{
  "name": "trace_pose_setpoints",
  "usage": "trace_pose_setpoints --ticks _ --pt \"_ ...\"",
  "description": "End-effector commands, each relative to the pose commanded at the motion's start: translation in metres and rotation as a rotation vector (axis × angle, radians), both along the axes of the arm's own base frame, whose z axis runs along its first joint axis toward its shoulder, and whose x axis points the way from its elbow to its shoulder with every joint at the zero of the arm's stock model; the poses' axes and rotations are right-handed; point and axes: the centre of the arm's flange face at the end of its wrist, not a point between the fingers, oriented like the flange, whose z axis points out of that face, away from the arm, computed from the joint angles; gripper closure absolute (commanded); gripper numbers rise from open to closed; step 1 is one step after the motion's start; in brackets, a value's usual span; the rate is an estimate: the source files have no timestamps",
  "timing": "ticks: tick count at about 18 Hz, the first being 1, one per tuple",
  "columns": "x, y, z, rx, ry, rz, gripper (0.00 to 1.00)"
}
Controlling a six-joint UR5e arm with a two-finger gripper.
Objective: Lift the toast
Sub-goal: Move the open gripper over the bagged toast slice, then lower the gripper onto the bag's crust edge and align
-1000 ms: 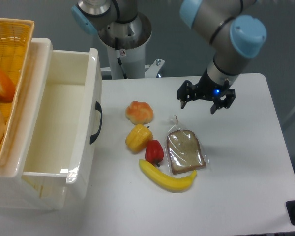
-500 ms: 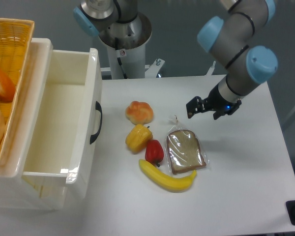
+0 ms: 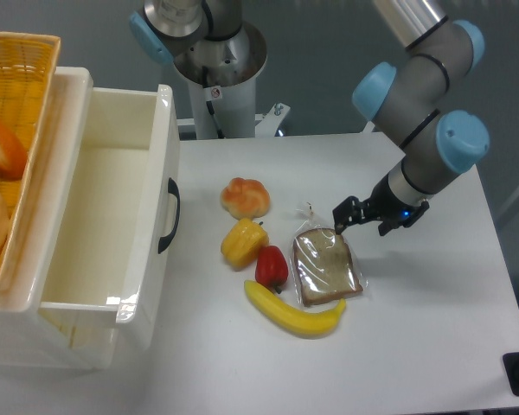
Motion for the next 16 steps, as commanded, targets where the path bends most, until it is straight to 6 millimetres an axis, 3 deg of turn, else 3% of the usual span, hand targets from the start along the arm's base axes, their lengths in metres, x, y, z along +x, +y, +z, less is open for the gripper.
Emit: trace_pose_setpoints --ticks 7,16 --pt "-0.006 0.009 -0.021 -0.009 -0.019 -0.014 0.0" --pt "-0.004 0.011 -0.028 -0.006 -0.026 -0.045 0.0"
